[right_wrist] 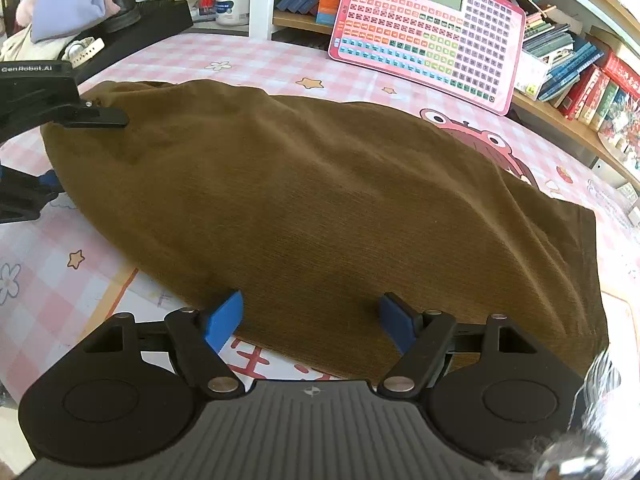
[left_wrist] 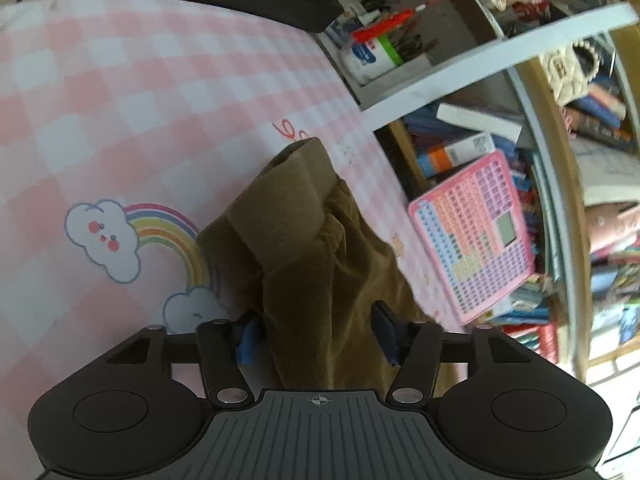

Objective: Fold clothes
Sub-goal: 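Grasp the pant cuffs with the left tool and lift them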

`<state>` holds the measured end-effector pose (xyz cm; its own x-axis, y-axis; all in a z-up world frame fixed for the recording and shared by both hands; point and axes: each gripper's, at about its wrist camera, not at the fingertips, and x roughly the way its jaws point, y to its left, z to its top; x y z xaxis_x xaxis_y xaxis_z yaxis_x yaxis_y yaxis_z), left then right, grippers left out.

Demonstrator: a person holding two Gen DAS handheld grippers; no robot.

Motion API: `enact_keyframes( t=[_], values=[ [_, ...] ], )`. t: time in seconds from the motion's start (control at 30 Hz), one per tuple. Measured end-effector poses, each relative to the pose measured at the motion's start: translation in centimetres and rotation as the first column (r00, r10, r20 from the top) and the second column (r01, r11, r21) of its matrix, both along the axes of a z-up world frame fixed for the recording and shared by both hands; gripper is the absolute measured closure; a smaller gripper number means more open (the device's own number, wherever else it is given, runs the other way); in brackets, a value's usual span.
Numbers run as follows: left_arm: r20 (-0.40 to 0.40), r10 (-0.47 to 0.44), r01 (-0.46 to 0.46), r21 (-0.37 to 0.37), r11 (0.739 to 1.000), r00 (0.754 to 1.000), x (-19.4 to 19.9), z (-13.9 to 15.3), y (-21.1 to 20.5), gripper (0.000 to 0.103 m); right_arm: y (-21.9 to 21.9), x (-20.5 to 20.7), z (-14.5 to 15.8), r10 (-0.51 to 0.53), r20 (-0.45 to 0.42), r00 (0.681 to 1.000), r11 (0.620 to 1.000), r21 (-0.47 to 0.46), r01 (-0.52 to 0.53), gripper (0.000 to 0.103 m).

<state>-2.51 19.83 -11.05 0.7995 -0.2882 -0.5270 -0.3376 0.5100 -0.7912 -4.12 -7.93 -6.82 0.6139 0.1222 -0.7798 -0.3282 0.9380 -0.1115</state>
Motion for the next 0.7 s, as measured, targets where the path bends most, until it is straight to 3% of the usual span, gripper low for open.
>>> enact_keyframes(
  t=[0.1,0.2,0.27,0.33,0.43,0.63,0.7],
  values=[
    [0.005,0.016,-0.016,-0.021,1.0,1.0,0.2,-0.3,0.1,0.044,0.0,0.0,0.0,0.003,0.0,1.0,1.0,-0.005,-0.003,0.03],
    [0.008,0.043,-0.043,-0.047,0.998,0.999,0.2,-0.6,0.2,0.051,0.1,0.0,0.0,0.006,0.0,1.0,1.0,-0.009,-0.006,0.03],
    [-0.014,0.054,-0.054,-0.04,0.998,0.998,0.3,-1.0,0.3,0.08,0.0,0.0,0.0,0.008,0.0,1.0,1.0,-0.011,-0.008,0.03],
    [-0.029,0.057,-0.058,-0.038,0.998,0.998,0.3,-1.3,0.4,0.086,0.1,0.1,0.0,0.009,0.001,1.0,1.0,-0.015,-0.009,0.03],
    [-0.025,0.04,-0.04,-0.024,0.999,0.999,0.2,-1.2,0.6,0.089,0.4,0.0,0.3,0.014,0.01,1.0,1.0,-0.028,-0.014,0.03],
    [-0.016,0.018,-0.018,-0.015,1.0,1.0,-0.1,-1.0,1.5,0.089,1.1,1.4,2.3,0.001,0.117,0.993,1.0,0.015,-0.002,0.03],
    [-0.015,0.015,-0.016,-0.011,1.0,1.0,-0.2,-1.0,1.9,0.089,1.5,2.4,2.1,0.001,0.1,0.995,1.0,0.006,-0.002,0.03]
  ],
)
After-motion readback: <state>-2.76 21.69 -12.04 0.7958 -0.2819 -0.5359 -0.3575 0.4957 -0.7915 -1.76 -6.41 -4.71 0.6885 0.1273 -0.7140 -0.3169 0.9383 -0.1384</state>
